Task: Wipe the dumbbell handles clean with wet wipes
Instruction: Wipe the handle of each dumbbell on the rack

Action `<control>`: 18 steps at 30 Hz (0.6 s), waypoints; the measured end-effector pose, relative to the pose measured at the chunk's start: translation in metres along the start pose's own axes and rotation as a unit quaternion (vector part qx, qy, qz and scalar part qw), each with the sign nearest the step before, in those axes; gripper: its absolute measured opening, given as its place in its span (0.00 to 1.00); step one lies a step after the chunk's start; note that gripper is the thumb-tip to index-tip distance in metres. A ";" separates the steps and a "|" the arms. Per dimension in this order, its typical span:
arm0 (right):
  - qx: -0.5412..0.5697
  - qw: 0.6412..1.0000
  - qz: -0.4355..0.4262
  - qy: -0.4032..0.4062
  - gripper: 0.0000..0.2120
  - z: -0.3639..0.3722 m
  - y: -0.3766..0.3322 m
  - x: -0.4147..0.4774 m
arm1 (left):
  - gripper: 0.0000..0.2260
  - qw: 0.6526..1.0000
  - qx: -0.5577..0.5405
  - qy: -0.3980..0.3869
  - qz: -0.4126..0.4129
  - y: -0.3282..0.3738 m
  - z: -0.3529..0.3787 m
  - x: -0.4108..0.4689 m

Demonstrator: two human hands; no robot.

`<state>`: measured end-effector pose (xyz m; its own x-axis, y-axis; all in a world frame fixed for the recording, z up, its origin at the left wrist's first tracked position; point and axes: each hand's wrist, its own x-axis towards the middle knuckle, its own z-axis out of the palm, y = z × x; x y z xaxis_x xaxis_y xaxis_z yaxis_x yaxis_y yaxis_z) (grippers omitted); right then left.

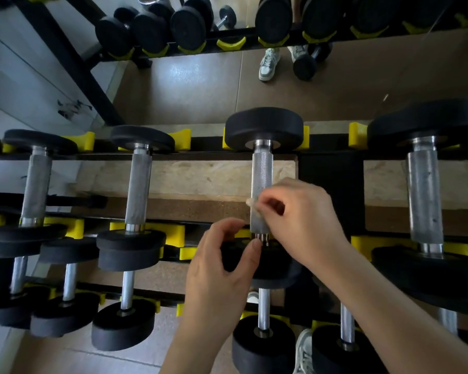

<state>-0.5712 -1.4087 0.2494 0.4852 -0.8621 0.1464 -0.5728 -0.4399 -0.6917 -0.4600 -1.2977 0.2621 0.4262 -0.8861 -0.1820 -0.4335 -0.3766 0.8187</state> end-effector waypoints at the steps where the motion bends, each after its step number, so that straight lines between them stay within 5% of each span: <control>1: 0.004 1.000 0.001 0.024 0.06 0.002 0.000 0.004 | 0.15 1.000 -0.001 0.002 -0.004 0.000 0.001 0.000; 6: -0.002 0.994 -0.054 -0.092 0.09 -0.001 0.003 -0.012 | 0.13 0.993 0.083 -0.004 0.079 0.000 -0.003 -0.004; 8: -0.002 0.989 -0.054 -0.139 0.13 -0.010 0.004 -0.008 | 0.14 0.963 0.196 -0.005 0.185 0.004 0.002 -0.009; 11: -0.024 0.997 -0.049 -0.057 0.08 -0.011 0.014 0.013 | 0.19 0.891 0.371 -0.062 0.255 0.011 0.018 -0.007; 13: 0.029 0.999 0.016 -0.012 0.04 -0.008 0.018 0.017 | 0.19 0.883 0.375 -0.085 0.268 0.011 0.025 0.002; 16: 0.219 0.961 0.158 -0.057 0.03 0.000 0.015 0.011 | 0.19 0.902 0.310 -0.070 0.292 0.002 0.026 0.012; 18: 0.265 0.946 0.178 -0.051 0.03 0.005 0.012 0.009 | 0.21 0.916 0.258 -0.052 0.303 -0.007 0.021 0.015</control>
<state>-0.5704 -1.4203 0.2391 0.3998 -0.8916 -0.2124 -0.3138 0.0846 -0.9457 -0.4677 -1.3140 0.2426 -0.0829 -0.9855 0.1479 -0.8940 0.1391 0.4259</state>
